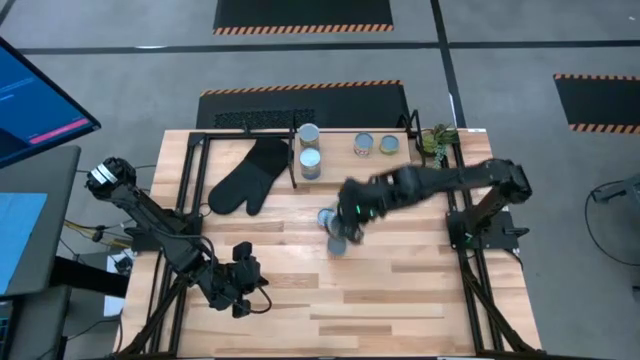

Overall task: Pick and place cans onto a shelf
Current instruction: Put the canned carrots on the shelf

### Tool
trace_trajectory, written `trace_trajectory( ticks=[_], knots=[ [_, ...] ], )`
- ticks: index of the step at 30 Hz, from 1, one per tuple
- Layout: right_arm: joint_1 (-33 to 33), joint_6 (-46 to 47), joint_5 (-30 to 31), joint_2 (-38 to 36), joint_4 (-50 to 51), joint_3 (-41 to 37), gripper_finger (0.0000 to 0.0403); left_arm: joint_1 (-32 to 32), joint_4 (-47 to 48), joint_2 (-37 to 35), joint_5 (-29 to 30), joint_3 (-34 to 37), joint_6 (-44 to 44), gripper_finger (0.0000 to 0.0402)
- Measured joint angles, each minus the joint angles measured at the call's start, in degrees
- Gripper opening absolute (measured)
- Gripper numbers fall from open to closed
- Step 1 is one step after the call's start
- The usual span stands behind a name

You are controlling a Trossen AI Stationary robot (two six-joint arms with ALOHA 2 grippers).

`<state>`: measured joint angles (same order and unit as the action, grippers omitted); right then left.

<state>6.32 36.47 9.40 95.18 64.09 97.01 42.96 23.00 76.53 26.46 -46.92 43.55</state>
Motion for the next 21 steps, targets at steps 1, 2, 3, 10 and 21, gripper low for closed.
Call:
trace_trajectory(
  ticks=[1, 2, 3, 10, 21],
  knots=[
    [-2.4, -2.2, 0.0, 0.0, 0.0, 0.0, 0.0001, 0.0, 0.0, 0.0, 0.9, 0.0, 0.0, 0.0],
    [-4.8, -4.3, 0.0, 0.1, -0.1, 0.0, 0.0001, 0.0, 0.0, 0.0, 1.7, 0.0, 0.0, 0.0],
    [-7.3, -6.3, 0.0, 0.6, -0.5, 0.1, 0.0001, 0.0, 0.0, 0.0, 2.3, 0.0, 0.0, 0.0],
    [-23.3, -18.9, -3.4, 3.7, -3.8, 0.0, 0.0, -0.9, -0.1, 0.0, 5.6, 0.0, -0.3, 0.0],
    [-37.5, -31.8, -11.3, 8.2, -9.4, 0.0, 0.0, -6.6, -0.7, 0.0, 5.7, 0.0, 0.5, 0.0]
  ],
)
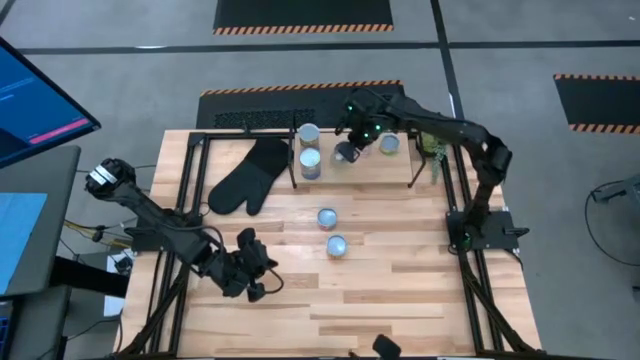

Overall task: Pick and place cans onto a shelf
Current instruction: Put the canned carrots on the shelf

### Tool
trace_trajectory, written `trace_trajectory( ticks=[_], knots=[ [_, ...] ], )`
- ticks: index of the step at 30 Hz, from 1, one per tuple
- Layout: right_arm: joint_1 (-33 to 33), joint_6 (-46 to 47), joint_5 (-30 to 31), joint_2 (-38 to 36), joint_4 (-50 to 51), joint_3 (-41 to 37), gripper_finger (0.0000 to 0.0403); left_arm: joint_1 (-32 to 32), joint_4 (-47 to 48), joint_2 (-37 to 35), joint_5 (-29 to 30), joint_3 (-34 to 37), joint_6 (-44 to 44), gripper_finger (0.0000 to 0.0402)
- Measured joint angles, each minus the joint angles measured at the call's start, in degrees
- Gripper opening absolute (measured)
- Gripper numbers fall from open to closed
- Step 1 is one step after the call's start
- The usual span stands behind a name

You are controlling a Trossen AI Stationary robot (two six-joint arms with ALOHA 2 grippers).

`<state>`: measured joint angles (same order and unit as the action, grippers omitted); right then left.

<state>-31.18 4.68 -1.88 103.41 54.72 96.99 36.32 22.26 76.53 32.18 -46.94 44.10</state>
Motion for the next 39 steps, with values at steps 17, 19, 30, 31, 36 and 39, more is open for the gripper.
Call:
trace_trajectory(
  ticks=[17, 19, 30, 31, 36, 39],
  knots=[
    [-4.7, -6.0, -1.3, 4.8, -7.5, 0.2, 0.0, -5.0, -1.4, 0.0, -2.4, 0.0, 0.1, 0.0],
    [-5.1, -6.3, -1.4, 4.8, -6.5, 0.2, 0.0, -5.0, -1.5, 0.0, -2.4, 0.0, 0.1, 0.0],
    [-5.0, -6.7, -1.3, 5.7, -9.3, 0.2, 0.0008, -5.0, -2.3, 0.0, -2.4, 0.0, 0.1, 0.0],
    [-5.0, -6.7, -1.3, 5.7, -9.8, 0.2, 0.0015, -5.0, -2.3, 0.0, -2.4, 0.0, 0.1, 0.0],
    [-5.4, -6.7, -1.3, 5.7, -9.8, 0.2, 0.0052, -5.0, -2.3, 0.0, -2.5, 0.0, 0.6, 0.0],
    [-5.4, -6.7, -1.3, 5.7, -9.9, 0.2, 0.0063, -5.0, -2.3, 0.0, -2.5, 0.0, 1.4, 0.0]
  ],
)
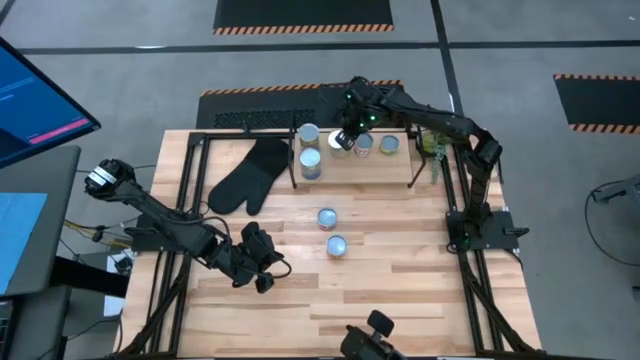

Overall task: Pick and place cans onto a shelf
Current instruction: Put the canned carrots on the shelf

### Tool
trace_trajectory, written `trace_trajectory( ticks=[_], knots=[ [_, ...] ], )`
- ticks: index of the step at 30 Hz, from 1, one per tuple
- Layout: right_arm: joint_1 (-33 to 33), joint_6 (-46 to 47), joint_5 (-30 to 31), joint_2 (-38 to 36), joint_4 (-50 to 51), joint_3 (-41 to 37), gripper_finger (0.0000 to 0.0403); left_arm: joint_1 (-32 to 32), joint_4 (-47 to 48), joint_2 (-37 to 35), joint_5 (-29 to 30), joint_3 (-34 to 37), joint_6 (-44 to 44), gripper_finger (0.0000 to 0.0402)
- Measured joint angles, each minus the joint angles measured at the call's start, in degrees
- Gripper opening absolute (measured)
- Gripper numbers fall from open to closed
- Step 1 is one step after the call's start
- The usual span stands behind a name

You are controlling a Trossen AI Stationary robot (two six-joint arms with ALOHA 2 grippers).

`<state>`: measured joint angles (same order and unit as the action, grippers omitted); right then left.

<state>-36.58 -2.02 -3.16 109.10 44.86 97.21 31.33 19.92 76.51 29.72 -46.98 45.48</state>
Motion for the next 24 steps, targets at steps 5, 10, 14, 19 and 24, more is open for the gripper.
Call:
trace_trajectory(
  ticks=[5, 10, 14, 19, 24],
  knots=[
    [-0.2, -0.3, 0.0, 0.0, -0.1, 0.0, 0.0066, 0.0, 0.0, 0.0, 0.0, 0.0, 0.8, 0.0],
    [-0.5, -1.0, 0.3, 0.0, -1.0, 0.0, 0.0067, 0.0, -0.2, 0.0, 0.0, 0.0, 0.8, 0.0],
    [-0.7, 0.2, 0.4, -0.5, -0.6, 0.0, 0.0067, 0.0, -0.2, 0.0, 0.0, 0.0, 1.1, 0.0],
    [1.5, 0.5, 0.4, -4.5, 1.0, 0.0, 0.0067, 0.0, -0.2, 0.0, 0.0, 0.0, 1.1, 0.0],
    [5.9, 2.5, 0.0, -8.6, 6.6, 0.0, 0.0067, 0.0, -0.2, 0.0, 0.0, 0.0, 1.1, 0.0]
  ],
)
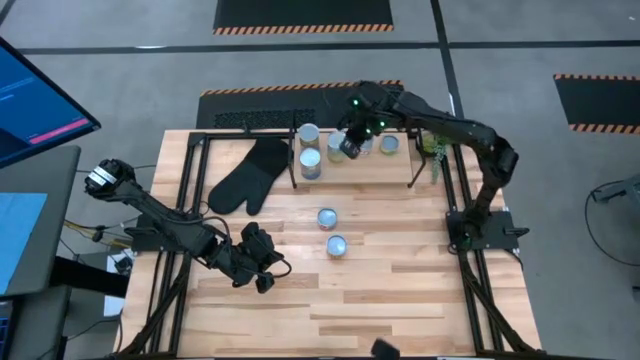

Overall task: Pick and place cans onto a shelf
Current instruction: Put the canned carrots on the shelf

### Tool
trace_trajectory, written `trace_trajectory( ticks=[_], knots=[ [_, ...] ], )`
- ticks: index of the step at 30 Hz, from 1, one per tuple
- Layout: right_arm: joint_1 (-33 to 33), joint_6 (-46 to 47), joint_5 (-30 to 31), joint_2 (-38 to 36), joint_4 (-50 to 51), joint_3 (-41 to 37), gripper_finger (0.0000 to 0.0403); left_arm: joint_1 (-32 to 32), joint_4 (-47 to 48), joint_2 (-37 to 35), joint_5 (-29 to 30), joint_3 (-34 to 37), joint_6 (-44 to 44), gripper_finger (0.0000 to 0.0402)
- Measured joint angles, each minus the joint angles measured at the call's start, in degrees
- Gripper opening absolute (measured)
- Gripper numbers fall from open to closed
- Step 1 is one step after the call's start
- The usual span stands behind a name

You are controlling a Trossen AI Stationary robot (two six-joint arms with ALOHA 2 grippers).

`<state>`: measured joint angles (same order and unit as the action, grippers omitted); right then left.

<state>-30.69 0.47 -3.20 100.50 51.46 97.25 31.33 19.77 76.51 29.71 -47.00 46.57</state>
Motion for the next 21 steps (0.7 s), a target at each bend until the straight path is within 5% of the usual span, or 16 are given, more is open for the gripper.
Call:
trace_trajectory(
  ticks=[5, 9, 21],
  knots=[
    [4.8, 1.6, 0.0, 0.0, 6.4, -1.2, 0.0054, 0.0, 0.0, 0.0, 0.0, 0.0, -0.1, 0.0],
    [7.5, 2.7, -0.1, 0.0, 0.3, -7.2, 0.0021, 0.0, 0.0, 0.0, 0.0, 0.0, -0.3, 0.0],
    [2.9, 2.9, -2.2, 0.1, -10.6, -15.7, 0.0015, 0.0, 0.0, 0.0, 0.0, 0.0, -0.3, 0.0]
  ],
)
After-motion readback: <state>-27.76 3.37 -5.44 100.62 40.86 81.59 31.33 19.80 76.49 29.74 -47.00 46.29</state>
